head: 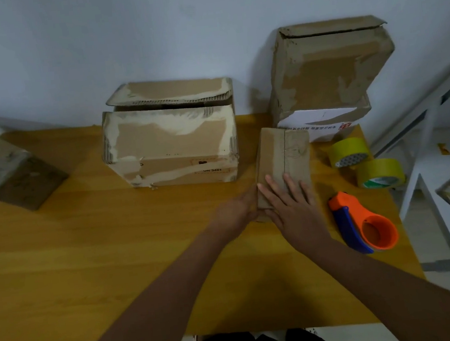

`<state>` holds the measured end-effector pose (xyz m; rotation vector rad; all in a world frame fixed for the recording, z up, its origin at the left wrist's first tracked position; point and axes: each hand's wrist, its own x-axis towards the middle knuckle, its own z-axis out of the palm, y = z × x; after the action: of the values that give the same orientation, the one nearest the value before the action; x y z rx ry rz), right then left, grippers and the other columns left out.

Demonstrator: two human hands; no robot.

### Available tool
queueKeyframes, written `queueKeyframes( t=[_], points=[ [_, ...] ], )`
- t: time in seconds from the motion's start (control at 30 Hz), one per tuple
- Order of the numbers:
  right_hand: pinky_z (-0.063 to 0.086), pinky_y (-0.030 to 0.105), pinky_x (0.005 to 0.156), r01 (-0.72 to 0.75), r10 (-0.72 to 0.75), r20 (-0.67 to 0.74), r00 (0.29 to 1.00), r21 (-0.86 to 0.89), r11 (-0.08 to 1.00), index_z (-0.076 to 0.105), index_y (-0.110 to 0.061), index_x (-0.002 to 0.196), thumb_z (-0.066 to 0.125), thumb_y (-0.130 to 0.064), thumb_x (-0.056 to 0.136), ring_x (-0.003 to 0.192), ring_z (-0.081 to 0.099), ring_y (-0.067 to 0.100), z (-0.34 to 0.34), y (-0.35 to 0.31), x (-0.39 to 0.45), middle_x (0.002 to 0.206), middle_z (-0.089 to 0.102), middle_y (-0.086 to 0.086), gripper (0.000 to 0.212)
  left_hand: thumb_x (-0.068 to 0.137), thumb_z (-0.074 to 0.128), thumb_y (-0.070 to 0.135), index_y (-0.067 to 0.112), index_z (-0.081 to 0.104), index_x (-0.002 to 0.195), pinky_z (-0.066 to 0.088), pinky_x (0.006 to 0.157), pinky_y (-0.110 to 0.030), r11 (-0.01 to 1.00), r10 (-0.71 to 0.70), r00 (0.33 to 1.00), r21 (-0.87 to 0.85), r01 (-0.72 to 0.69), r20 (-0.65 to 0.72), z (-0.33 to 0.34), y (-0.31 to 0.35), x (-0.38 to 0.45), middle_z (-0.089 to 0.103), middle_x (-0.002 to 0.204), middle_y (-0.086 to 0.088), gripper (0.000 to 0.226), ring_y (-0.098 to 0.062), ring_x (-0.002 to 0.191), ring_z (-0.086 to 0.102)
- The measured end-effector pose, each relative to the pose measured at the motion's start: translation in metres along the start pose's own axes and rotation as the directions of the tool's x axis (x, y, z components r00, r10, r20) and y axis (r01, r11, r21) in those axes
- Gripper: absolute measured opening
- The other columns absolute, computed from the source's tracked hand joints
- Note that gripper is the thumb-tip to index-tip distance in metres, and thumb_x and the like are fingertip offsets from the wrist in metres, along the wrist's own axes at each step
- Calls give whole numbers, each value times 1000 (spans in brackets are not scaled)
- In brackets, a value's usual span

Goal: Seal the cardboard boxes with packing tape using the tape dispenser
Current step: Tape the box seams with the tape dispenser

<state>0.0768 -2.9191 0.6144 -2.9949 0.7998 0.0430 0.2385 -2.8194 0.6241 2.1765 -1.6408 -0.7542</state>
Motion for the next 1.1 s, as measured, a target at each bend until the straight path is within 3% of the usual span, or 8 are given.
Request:
queueKeyframes(
  t=[0.1,0.27,0.4,0.53,0.67,0.83,0.97,1.1],
  points=[
    [16,49,119,1,-1,4,1000,-6,1000,13,-31,155,25,-50,101,150,10,29,1,0,0,163,10,-7,58,91,64,44,14,24,154,52,90,-42,984,14,994,177,-33,106,-23,-16,21,44,149,-12,81,-31,119,58],
    [19,50,118,-13,12,27,1000,18,1000,15,-31,155,25,-49,101,150,13,30,-4,-2,2,163,12,-7,58,90,67,41,10,22,155,50,91,-41,993,1,992,115,-15,122,-23,-13,24,38,153,-14,85,-30,118,58],
    [10,52,120,-18,13,95,995,47,999,8,-35,155,23,-53,101,151,1,28,-14,-3,2,163,0,-11,59,87,62,51,16,1,158,43,106,-45,998,-39,991,-39,45,131,-21,-11,1,1,166,-7,100,-27,139,41],
    [-2,47,119,-106,76,113,991,293,950,-4,-43,153,25,-55,101,150,-10,23,-22,-18,1,162,-8,-15,60,90,46,58,23,17,157,41,110,-44,951,-105,994,-294,99,-4,-35,-8,-25,6,166,4,81,-21,141,39],
    [29,30,111,-187,272,14,962,760,622,28,-26,150,40,-44,101,141,30,13,-50,-15,-2,155,33,-3,54,99,41,52,19,26,155,28,114,-38,989,-129,978,-95,115,-165,-33,18,-13,9,165,-6,66,-25,149,21],
    [37,34,104,-367,599,90,796,858,358,38,-13,146,41,-31,103,135,41,23,-59,17,-20,148,43,8,47,86,47,74,12,2,157,2,120,-57,961,-200,980,194,197,-3,4,86,24,-16,161,-24,104,-44,149,-6],
    [35,42,111,-375,629,92,772,864,334,36,-14,147,41,-33,102,136,41,23,-60,27,-32,149,42,8,49,83,57,68,17,-14,155,-2,116,-64,938,-232,971,277,207,60,13,87,25,-29,158,-21,113,-49,146,-15],
    [32,45,113,-310,579,-41,814,813,493,36,-10,146,46,-26,101,139,36,26,-60,30,-38,151,38,11,49,84,65,59,36,-15,154,-17,110,-65,919,44,962,367,-145,271,-11,33,-3,-30,160,7,109,-34,145,-29]
  ],
)
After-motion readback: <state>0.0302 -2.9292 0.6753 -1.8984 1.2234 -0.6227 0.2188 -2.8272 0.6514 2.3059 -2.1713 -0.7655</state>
